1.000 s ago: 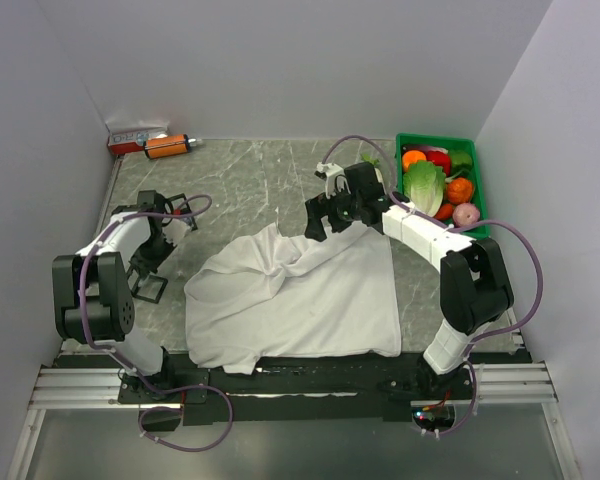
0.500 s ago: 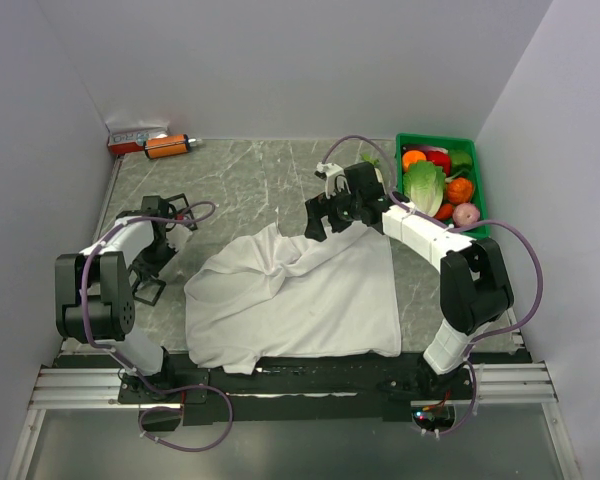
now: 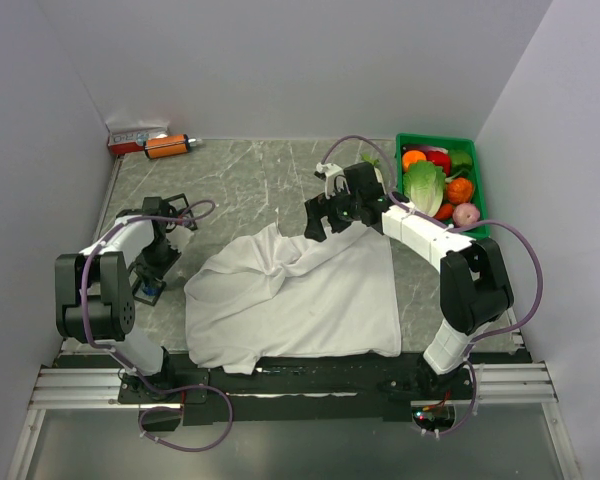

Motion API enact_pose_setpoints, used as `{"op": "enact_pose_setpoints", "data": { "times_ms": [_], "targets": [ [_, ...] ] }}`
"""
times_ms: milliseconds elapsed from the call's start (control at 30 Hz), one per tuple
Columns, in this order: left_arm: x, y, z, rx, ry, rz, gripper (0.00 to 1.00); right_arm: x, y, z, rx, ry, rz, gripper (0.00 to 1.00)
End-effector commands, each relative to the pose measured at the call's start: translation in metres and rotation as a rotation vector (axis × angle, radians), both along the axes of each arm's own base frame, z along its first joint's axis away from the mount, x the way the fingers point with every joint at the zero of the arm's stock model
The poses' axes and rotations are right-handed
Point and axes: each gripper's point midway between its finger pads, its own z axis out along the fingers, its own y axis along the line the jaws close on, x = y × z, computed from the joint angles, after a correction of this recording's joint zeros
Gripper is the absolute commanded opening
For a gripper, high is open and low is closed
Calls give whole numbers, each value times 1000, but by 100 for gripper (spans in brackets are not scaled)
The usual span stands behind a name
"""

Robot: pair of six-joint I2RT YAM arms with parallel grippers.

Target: Remove the brooch from the garment

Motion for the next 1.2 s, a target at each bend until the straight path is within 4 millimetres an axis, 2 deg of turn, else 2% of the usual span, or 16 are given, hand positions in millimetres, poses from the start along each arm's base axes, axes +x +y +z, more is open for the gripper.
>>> {"op": "enact_pose_setpoints", "data": {
  "times_ms": [0,167,267,300,367,400,433,533,567,600,767,800,967,1000,1067,1167],
  "targets": [
    [7,-13,18,-66,-55,33,30,8,7,14,13,-59,19,100],
    [24,-40,35,-217,-89,50,29,3,2,24,-12,-90,52,100],
    [56,-78,66,-438,-198,31,29,-2,0,47,-16,-145,109,100],
    [72,-103,88,-580,-252,-8,29,0,1,61,-7,-178,114,100],
    [90,-121,111,-694,-320,-22,31,6,-5,83,-10,-232,58,100],
    [111,-130,132,-750,-399,-55,33,14,-8,98,-11,-266,17,100],
    [118,-145,148,-842,-424,-68,34,20,-13,107,-18,-287,-30,100],
    [152,-163,189,-975,-510,-97,42,40,-31,140,-52,-368,-178,100],
    [161,-165,198,-997,-524,-98,59,45,-37,150,-62,-397,-219,100],
    [178,-167,212,-1014,-554,-108,99,52,-47,164,-87,-432,-272,100],
    [223,-163,250,-1014,-676,-79,100,73,-80,205,-178,-527,-458,100],
    [233,-159,265,-999,-732,-79,99,78,-85,226,-175,-563,-496,100],
    [271,-132,333,-934,-1000,-16,99,86,-114,288,-185,-719,-664,100],
    [276,-126,347,-919,-1055,-5,99,86,-118,307,-164,-754,-690,100],
    [282,-118,368,-928,-1141,7,99,89,-123,320,-142,-772,-726,100],
    [284,-112,388,-932,-1213,3,99,90,-139,361,-99,-858,-800,100]
  ]
}}
